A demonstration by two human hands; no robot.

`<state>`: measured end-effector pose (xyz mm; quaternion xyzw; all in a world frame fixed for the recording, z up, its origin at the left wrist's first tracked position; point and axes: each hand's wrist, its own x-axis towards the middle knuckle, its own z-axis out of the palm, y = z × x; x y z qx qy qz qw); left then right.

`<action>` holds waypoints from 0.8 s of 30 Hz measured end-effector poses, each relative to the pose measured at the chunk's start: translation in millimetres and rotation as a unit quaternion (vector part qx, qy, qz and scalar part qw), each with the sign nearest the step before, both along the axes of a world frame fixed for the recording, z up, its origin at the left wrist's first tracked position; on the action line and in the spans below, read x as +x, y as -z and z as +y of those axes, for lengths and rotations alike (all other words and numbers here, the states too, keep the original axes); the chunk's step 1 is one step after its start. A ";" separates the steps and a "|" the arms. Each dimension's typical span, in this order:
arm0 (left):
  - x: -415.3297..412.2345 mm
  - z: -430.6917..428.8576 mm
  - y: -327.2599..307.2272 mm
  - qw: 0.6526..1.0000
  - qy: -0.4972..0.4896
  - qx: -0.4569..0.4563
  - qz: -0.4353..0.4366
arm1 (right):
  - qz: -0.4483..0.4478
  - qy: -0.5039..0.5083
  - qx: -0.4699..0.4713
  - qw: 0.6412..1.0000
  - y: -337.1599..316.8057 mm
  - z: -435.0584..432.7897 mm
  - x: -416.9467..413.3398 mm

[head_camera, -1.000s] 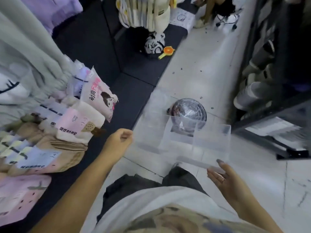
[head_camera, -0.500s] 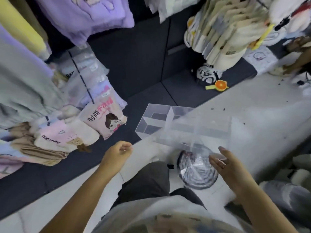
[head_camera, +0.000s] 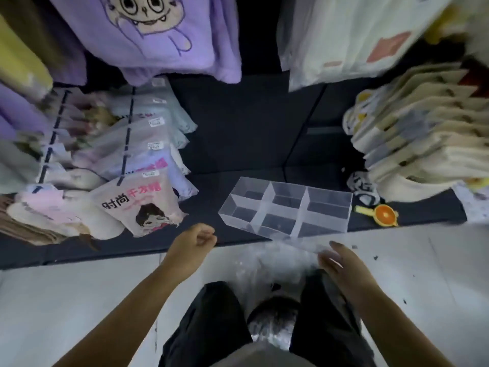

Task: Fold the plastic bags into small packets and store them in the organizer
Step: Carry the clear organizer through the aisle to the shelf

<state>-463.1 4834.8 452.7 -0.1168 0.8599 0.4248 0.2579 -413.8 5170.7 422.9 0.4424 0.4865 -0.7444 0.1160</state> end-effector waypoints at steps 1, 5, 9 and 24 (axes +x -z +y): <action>-2.3 10.3 12.7 1.000 -0.015 -0.010 0.001 | -0.005 -0.019 0.009 1.000 17.1 10.3 -16.2; -16.6 52.5 88.5 0.996 -0.021 -0.077 -0.035 | -0.063 -0.060 0.003 0.996 93.4 49.6 -91.7; -27.8 97.0 178.8 0.990 -0.015 -0.118 -0.080 | -0.104 -0.076 0.006 0.992 166.3 73.2 -149.4; -80.8 153.8 489.8 0.957 0.162 -0.233 -0.066 | -0.105 -0.082 -0.063 0.989 448.2 98.2 -228.9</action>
